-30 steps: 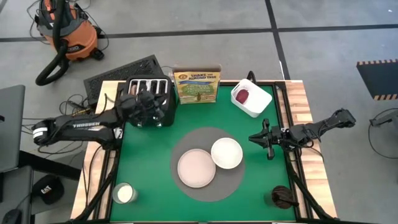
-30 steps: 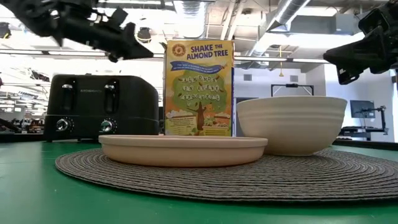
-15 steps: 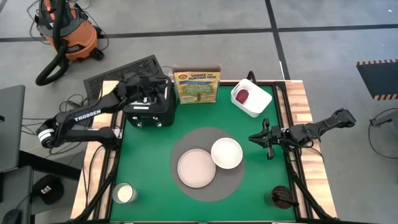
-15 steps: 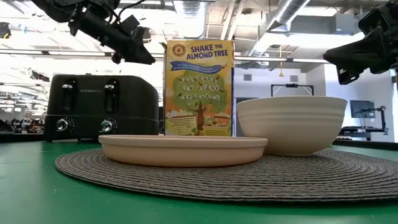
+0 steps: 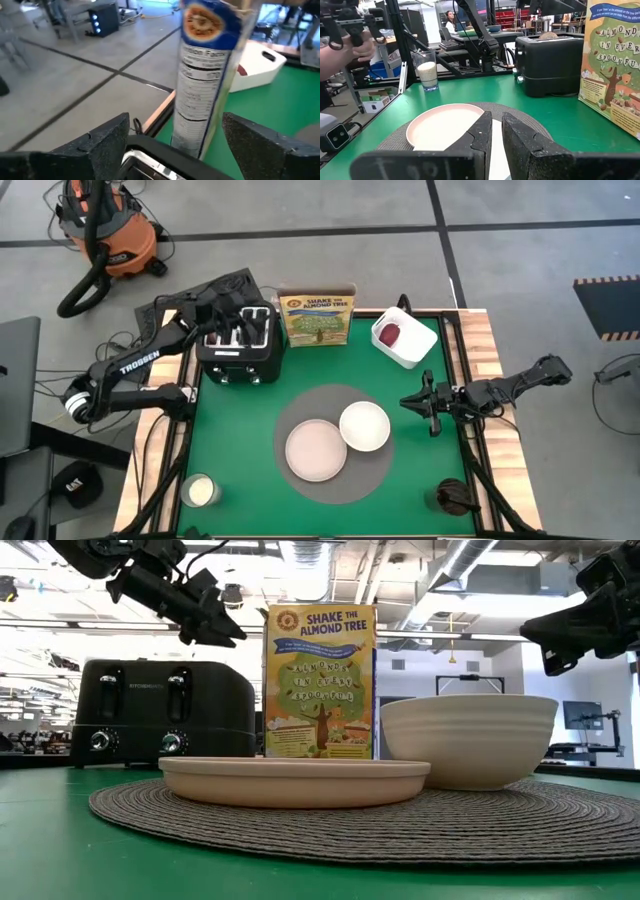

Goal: Arrange a breakfast setting
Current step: Pour the cereal into the white bowl

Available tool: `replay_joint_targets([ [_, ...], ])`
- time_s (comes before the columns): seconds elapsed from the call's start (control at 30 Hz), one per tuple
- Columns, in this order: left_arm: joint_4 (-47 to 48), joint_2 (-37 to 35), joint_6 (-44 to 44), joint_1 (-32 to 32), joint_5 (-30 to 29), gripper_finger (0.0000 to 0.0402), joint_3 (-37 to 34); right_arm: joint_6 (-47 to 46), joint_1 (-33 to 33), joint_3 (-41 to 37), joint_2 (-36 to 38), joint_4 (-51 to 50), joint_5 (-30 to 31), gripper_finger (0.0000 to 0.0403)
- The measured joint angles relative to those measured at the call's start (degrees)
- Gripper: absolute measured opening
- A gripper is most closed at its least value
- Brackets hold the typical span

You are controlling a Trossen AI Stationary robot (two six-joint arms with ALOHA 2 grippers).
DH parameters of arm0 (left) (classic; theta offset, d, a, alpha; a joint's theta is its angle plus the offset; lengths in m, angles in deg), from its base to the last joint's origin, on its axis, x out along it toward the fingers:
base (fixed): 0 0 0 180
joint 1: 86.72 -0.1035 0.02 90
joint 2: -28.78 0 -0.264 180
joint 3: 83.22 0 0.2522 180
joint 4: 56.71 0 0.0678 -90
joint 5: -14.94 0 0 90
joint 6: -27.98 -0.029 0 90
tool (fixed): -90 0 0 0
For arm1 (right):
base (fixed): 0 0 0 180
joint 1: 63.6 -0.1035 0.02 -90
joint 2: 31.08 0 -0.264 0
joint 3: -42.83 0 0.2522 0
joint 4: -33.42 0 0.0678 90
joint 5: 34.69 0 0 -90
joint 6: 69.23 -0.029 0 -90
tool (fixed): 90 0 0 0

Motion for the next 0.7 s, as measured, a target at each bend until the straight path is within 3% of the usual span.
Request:
replay_joint_targets([
  [0.17,-3.52,3.62,-1.19,0.09,6.65,0.0308,0.07,0.00,0.00,-0.02,0.00,-0.02,0.02,0.0072],
  [0.4,-10.32,10.35,-0.62,-0.61,6.06,0.0309,0.09,0.69,0.01,-0.01,-0.01,-0.02,0.02,0.0072],
  [0.53,-9.27,13.18,-0.01,-0.40,9.53,0.0309,2.30,0.72,0.00,-0.01,0.00,-0.03,0.02,0.0072],
  [0.7,-9.00,17.59,-0.47,0.39,7.18,0.0309,6.40,1.04,0.00,-0.02,-0.01,-0.05,0.02,0.0072],
])
